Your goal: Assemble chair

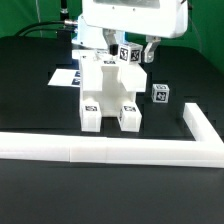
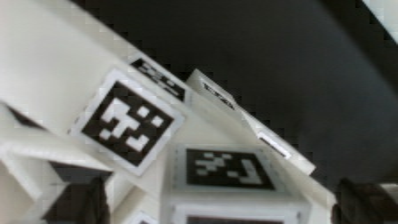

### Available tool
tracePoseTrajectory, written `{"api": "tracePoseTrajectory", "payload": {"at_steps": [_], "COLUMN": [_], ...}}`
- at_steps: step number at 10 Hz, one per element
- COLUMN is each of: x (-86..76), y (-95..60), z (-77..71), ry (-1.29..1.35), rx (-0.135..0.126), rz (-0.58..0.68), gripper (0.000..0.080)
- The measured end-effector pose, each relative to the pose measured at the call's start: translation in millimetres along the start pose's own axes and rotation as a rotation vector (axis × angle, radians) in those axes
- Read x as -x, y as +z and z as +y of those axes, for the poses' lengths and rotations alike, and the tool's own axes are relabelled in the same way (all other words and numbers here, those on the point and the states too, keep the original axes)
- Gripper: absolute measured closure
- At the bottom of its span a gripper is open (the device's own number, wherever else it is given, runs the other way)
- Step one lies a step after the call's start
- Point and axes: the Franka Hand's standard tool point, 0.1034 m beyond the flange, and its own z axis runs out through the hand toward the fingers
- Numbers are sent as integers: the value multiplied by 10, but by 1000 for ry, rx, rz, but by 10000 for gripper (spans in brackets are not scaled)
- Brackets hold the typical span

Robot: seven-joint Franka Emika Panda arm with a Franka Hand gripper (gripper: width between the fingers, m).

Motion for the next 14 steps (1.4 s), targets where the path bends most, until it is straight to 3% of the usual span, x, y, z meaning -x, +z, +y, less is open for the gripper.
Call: {"api": "tracePoseTrajectory", "payload": {"at_steps": [3, 14], "x": [27, 24], "y": [-15, -13], "z": [-22, -26], "ry": [-276, -918], "rx": [4, 11], "rz": [-2, 3], "gripper": [151, 151]}}
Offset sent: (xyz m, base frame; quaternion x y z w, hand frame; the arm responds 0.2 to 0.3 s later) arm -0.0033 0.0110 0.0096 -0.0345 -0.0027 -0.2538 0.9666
